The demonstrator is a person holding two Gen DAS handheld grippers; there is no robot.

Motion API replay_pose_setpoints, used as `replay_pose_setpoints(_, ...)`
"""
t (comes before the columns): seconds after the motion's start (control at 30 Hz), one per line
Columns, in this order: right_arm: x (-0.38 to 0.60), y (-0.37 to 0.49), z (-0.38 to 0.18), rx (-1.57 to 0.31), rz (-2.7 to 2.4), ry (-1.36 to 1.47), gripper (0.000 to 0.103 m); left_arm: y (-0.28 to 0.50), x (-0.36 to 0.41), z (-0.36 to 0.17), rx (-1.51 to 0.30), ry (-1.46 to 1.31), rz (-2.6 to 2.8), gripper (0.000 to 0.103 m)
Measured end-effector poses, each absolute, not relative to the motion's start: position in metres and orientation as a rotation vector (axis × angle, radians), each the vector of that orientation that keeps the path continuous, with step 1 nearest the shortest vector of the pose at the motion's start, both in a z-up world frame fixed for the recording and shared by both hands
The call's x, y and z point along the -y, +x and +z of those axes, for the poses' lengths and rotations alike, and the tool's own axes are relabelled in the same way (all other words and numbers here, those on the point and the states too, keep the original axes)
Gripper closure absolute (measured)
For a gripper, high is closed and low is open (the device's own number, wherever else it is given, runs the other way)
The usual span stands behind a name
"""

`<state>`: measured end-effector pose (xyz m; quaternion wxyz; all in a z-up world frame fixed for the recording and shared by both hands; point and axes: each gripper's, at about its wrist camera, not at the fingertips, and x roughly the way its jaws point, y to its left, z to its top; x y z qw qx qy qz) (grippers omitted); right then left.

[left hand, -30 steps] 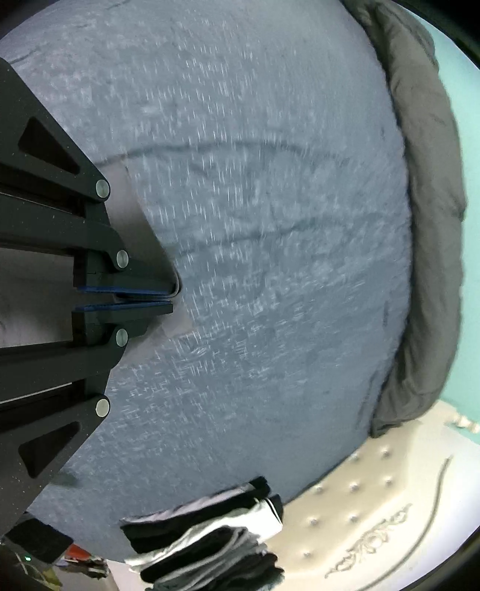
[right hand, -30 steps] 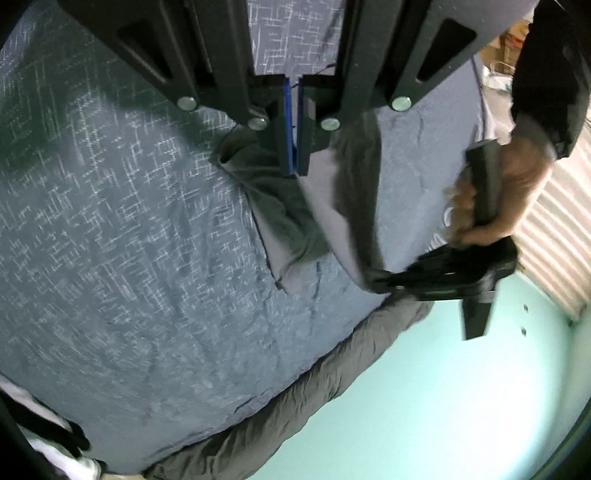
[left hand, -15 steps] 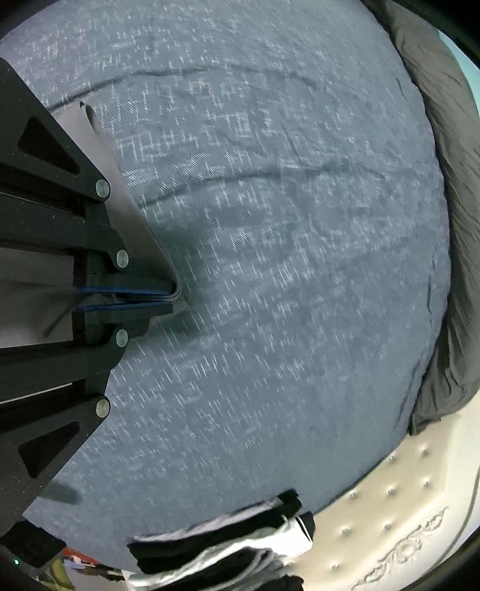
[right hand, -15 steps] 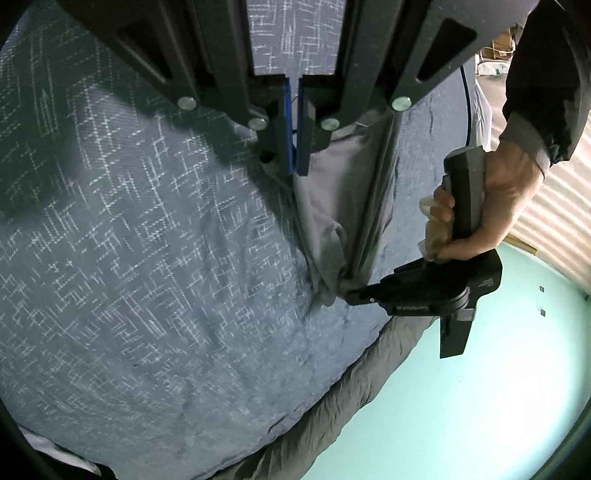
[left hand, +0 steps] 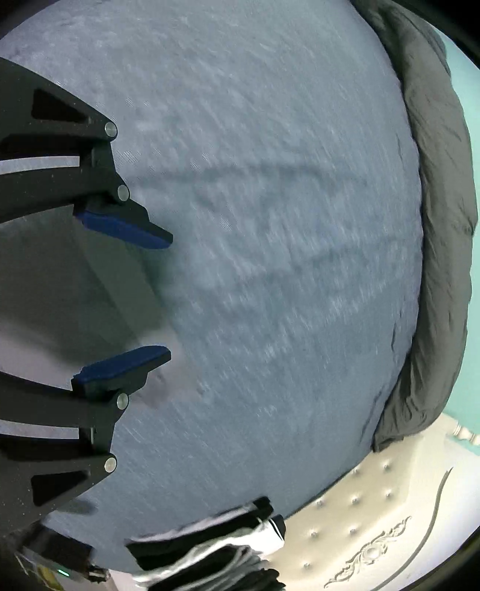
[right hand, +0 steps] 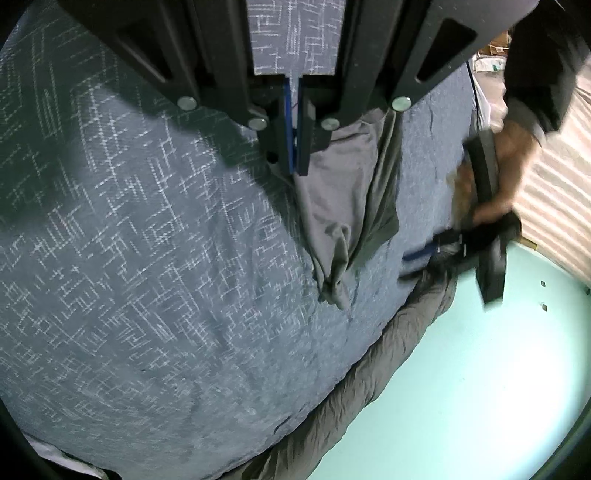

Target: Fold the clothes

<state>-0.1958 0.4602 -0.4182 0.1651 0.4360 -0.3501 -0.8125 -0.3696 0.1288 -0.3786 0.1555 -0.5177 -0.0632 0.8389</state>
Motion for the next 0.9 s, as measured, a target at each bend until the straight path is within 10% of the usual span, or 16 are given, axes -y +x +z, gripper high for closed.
replay_pose_setpoints(0.3,-0.46,-0.197,-0.416,1.008,-2.332,1.21,0.102,-0.347,-0.072,-0.421,0.396,-1.539,2.384,0.048)
replay_pose_setpoints(0.37,-0.462,-0.197,-0.416,1.012,-2.34,1.208,0.102,-0.35,-0.072,-0.423,0.412,-1.534,2.365,0.099)
replay_pose_setpoints(0.4,-0.464,-0.198,-0.416,1.015,-2.345,1.208,0.102,-0.351,-0.072,-0.422,0.41,-1.531,2.372,0.103)
replay_pose_setpoints(0.63,-0.478,-0.197,-0.42,1.046,-2.361,1.224,0.102,-0.336,-0.055,-0.407,0.396,-1.513,2.472,0.101)
replay_pose_setpoints(0.77,-0.477,-0.2,-0.423,1.051,-2.359,1.236,0.102,-0.28,-0.068,-0.395,0.354,-1.493,2.392,0.06)
replay_pose_setpoints(0.9,-0.473,-0.199,-0.425,1.039,-2.357,1.246,0.102,-0.226,-0.083,-0.404,0.386,-1.546,2.292,0.058)
